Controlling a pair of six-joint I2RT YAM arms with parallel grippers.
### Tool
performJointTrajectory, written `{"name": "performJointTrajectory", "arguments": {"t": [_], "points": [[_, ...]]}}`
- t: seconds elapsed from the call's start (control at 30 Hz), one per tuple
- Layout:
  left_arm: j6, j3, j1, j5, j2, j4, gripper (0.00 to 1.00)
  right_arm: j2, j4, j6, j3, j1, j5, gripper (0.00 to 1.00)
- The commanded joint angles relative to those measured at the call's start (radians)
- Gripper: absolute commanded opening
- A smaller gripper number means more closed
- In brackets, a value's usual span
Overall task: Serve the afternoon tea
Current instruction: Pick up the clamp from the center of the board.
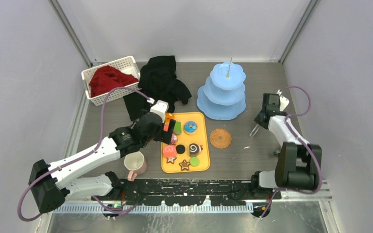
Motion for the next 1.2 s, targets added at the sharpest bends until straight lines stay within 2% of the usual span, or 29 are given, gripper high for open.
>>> {"name": "performJointTrajectory", "arguments": {"t": [0.0, 0.2, 0.33, 0.5, 0.6, 0.7, 0.8, 0.97, 1.17], "points": [[0.019, 0.031, -0.002, -0.055, -0.025, 0.033, 1.0, -0.216, -0.111, -0.028, 0.045, 0.0, -0.035, 0.07], [0.003, 0.044, -0.001, -0.178, -0.046, 0.011, 0.99, -0.449, -0.214, -0.126, 0.176, 0.0, -0.216, 0.07], [-0.032, 0.075, 0.015, -0.228, -0.054, -0.043, 0.99, -0.534, -0.252, -0.198, 0.305, 0.0, -0.301, 0.05], [-0.079, 0.112, 0.082, -0.231, -0.063, -0.118, 0.99, -0.528, -0.247, -0.253, 0.464, 0.005, -0.573, 0.03], [-0.071, 0.115, 0.166, -0.196, -0.08, -0.134, 0.99, -0.507, -0.227, -0.275, 0.525, 0.032, -0.702, 0.02], [-0.088, 0.132, 0.302, -0.122, -0.094, -0.172, 0.99, -0.469, -0.276, -0.301, 0.609, 0.097, -0.762, 0.02], [-0.1, 0.148, 0.366, -0.1, -0.122, -0.203, 0.99, -0.429, -0.342, -0.317, 0.671, 0.167, -0.816, 0.02], [-0.094, 0.179, 0.372, -0.108, -0.156, -0.229, 0.99, -0.375, -0.39, -0.329, 0.678, 0.348, -0.804, 0.02], [-0.086, 0.202, 0.374, -0.139, -0.141, -0.248, 0.99, -0.233, -0.551, -0.349, 0.66, 0.706, -0.541, 0.01]]}}
